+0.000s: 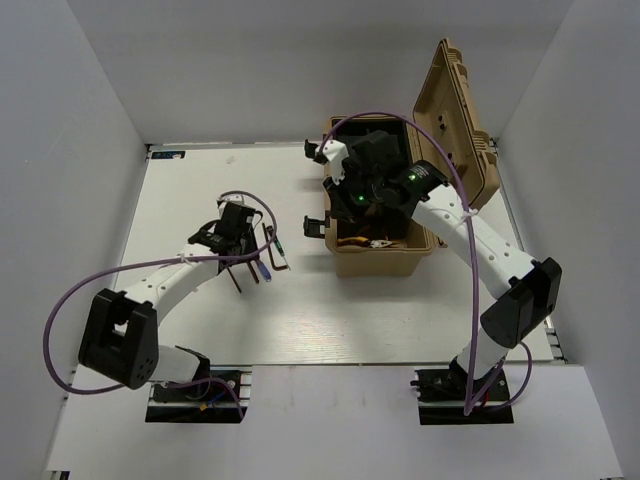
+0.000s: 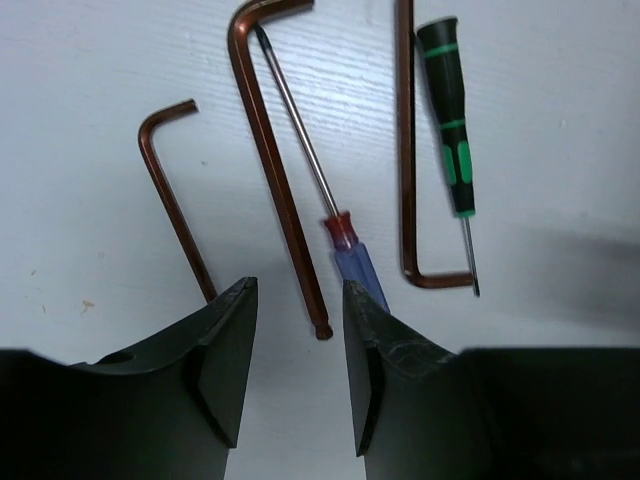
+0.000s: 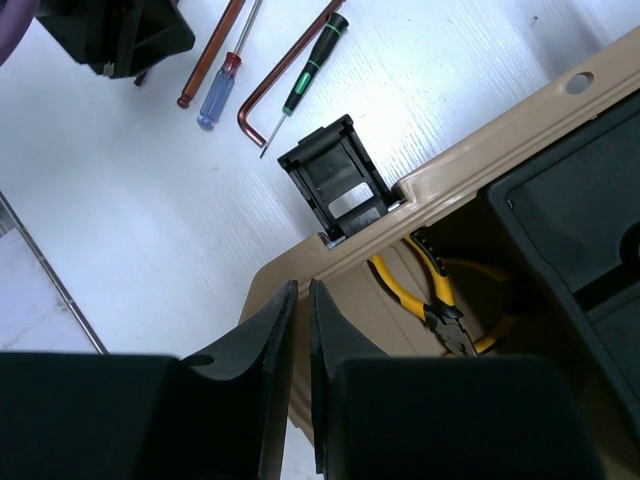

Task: Sort the tools into containers

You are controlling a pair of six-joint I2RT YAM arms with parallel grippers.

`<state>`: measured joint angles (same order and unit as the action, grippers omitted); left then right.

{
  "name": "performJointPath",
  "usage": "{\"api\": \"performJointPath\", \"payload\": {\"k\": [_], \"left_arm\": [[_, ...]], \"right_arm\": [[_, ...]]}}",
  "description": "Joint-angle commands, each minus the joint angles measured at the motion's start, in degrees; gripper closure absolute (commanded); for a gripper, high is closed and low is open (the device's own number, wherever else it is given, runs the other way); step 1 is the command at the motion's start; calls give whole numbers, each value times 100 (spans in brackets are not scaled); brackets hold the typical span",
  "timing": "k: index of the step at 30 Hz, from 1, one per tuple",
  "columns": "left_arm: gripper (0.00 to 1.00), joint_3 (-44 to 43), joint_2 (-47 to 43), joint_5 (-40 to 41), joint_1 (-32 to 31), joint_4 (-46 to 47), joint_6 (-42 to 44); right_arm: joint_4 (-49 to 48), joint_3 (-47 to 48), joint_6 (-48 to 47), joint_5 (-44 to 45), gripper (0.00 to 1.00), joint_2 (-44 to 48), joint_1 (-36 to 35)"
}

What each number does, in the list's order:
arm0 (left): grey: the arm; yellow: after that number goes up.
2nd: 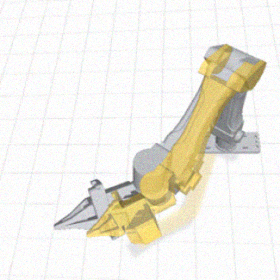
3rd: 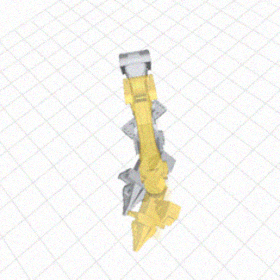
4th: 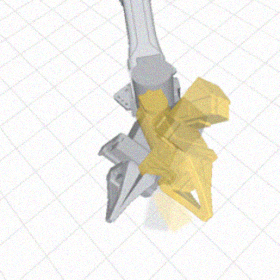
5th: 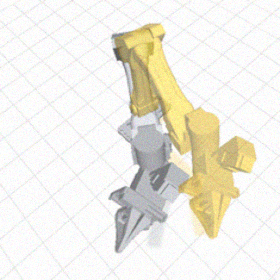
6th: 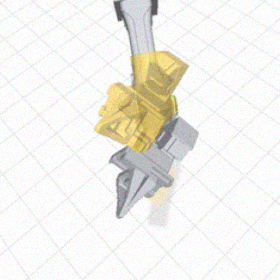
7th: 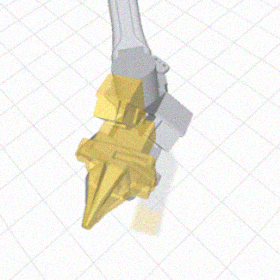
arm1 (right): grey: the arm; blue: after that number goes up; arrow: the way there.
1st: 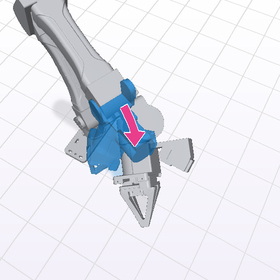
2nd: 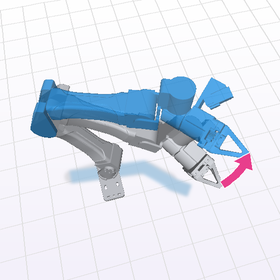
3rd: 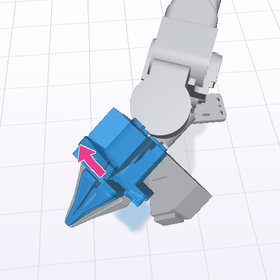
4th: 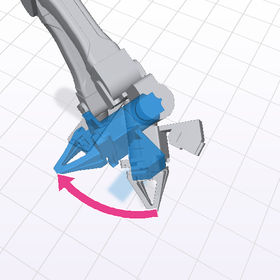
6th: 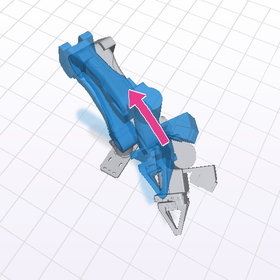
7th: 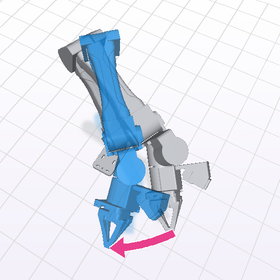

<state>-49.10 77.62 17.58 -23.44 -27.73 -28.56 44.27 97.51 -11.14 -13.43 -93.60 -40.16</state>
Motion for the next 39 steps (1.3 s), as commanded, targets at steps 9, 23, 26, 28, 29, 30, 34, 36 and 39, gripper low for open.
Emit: {"api": "performJointPath", "payload": {"k": [9, 23, 26, 28, 29, 30, 34, 36, 39], "left_arm": [[54, 50, 1008, -212, 542, 926, -317], [60, -592, 2037, 210, 595, 542, -265], [69, -645, 2169, 333, 595, 418, -265], [75, -583, 2169, 333, 595, 364, -265], [76, -505, 2169, 333, 595, 364, -265], [78, -426, 2117, 333, 595, 364, -265], [91, -363, 2064, 264, 595, 417, -265], [95, -363, 1994, 210, 595, 417, -265], [100, -609, 1661, 149, 595, 251, -265]], "right_arm": [[-243, -118, 164, 139, 84, 123, 26], [-525, -637, 173, 122, 84, 554, 35], [-542, -637, 182, 113, 84, 615, 26], [-542, -655, 191, 104, 84, 650, 52], [-560, -672, 208, 95, 84, 668, 52], [-577, -716, 208, 69, 84, 737, 52], [-656, -848, 217, 60, 84, 861, 61], [-683, -927, 208, 60, 84, 957, 70], [-727, -1058, 182, 34, 81, 1089, 70]]}}
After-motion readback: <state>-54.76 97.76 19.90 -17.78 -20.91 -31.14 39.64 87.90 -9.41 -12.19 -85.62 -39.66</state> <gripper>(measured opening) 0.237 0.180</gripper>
